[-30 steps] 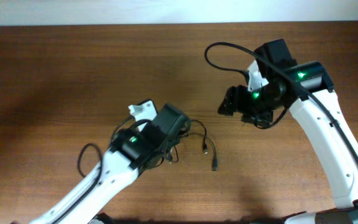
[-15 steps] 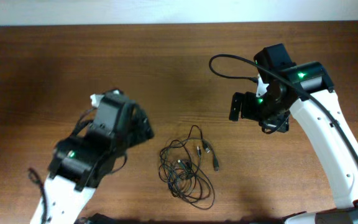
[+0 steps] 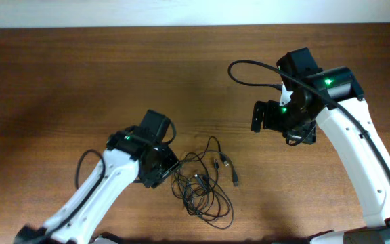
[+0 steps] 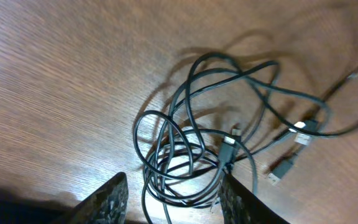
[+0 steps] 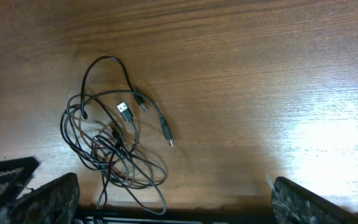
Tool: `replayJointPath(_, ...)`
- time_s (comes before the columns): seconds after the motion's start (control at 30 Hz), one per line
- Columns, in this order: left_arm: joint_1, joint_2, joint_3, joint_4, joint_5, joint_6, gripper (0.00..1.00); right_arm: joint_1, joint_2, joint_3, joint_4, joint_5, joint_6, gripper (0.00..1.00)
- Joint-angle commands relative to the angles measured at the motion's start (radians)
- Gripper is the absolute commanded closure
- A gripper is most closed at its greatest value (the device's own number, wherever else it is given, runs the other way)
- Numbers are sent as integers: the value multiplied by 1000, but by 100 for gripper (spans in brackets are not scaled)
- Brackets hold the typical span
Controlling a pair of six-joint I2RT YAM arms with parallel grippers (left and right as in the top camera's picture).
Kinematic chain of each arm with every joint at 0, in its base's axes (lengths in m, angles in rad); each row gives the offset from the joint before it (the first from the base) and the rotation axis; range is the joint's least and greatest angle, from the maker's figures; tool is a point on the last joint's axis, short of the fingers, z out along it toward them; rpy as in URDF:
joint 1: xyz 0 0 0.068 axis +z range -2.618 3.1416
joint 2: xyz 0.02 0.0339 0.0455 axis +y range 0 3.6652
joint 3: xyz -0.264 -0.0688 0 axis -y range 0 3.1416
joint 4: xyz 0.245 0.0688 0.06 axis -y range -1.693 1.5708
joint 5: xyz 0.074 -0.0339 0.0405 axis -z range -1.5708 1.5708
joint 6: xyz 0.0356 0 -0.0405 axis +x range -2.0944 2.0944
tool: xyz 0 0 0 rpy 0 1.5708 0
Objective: Untangle cables
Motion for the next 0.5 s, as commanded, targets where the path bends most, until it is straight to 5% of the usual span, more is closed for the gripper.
replayJointPath(0.0,-5,121,-10,22,116,-16,23,-3,-13,11,2,12,-7,1)
replayJointPath(0.07,-21,176,-10,22,116,-16,41,-3,-13,11,2,13,-7,1)
replayJointPath(0.23,-87,186,-10,110,122,-17,34,-3,-13,10,3,13,-7,1)
replayJointPath(0.3,-117,186,-10,142,92,-21,49,-3,-13,10,2,13,-7,1)
replayJointPath(0.47,-129,188,-39,143,13,-54,56,-3,-13,10,0,13,-8,1)
